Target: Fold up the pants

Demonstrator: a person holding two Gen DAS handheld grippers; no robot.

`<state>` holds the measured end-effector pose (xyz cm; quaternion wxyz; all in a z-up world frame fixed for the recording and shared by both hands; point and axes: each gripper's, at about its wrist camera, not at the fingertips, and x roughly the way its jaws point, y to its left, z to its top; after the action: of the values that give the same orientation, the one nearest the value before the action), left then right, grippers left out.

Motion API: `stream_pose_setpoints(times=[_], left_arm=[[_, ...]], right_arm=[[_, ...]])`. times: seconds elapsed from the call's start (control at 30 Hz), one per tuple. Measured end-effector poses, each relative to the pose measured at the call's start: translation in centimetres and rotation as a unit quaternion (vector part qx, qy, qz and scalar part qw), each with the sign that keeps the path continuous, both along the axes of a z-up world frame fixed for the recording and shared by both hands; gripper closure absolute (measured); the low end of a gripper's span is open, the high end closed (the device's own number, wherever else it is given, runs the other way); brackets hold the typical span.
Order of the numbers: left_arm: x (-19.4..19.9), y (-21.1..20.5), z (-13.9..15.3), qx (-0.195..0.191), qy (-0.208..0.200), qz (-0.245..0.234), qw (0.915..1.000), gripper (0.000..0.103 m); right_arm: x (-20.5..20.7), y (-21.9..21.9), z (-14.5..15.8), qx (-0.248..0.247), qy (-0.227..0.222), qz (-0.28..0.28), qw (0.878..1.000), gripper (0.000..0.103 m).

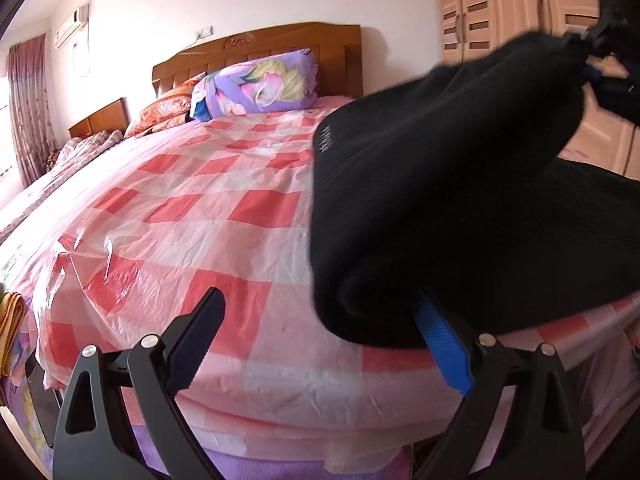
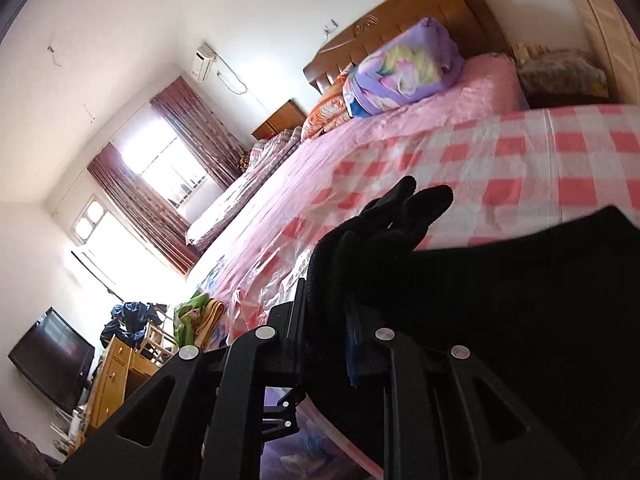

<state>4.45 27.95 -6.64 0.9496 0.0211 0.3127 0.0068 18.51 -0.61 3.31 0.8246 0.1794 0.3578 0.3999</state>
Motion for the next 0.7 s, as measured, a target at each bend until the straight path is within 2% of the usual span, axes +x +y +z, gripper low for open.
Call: stream_pose_setpoints(times=[0.1,0.2,0.27,0.37,0.43,0.47,0.57,0.7], left_arm=[[0.9,1.1,0.8,-0.018,-0.009,0.025,0.9995,0.003],[1.0,2.3,1.4,-0.072,-0.014,0.028,0.9969,0.002],[0.9,2.2,1.3,-0.082,-0.008,0.025,0.9963,0.002],[0.7,1.3,0.9,-0.061,-0.002,0.022,0.9979,0.002],[0.8,1.0,0.8,-0.063,0.003,0.016,0.9979,0.002],[0.9,0.8,0.8,-0.061,0.005,0.017,0.9980,0.002],[1.1,0.5,0.9,-0.050,0.008,0.020,0.9985,0.001],[1.1,0.2,1.1,-0.034,0.011,0.022,0.9991,0.001]], right_arm=[[-0.7,-1.0,1.6,-0.009,-0.029,-0.009,0.999,0.085],[-1.3,-3.7,0.1,-0.008,-0.024,-0.042,0.999,0.085],[-1.9,-6.1,-3.1,-0.016,0.000,-0.062,0.998,0.085],[-1.4,-8.8,-9.4,-0.037,0.056,-0.093,0.993,0.085],[-1.0,-10.1,-13.1,-0.026,0.097,-0.096,0.990,0.085],[-1.1,-10.3,-13.9,-0.022,0.103,-0.097,0.990,0.085],[-1.5,-10.4,-13.3,-0.023,0.085,-0.091,0.992,0.085],[-3.1,-10.7,-9.8,-0.016,0.040,-0.095,0.995,0.085]])
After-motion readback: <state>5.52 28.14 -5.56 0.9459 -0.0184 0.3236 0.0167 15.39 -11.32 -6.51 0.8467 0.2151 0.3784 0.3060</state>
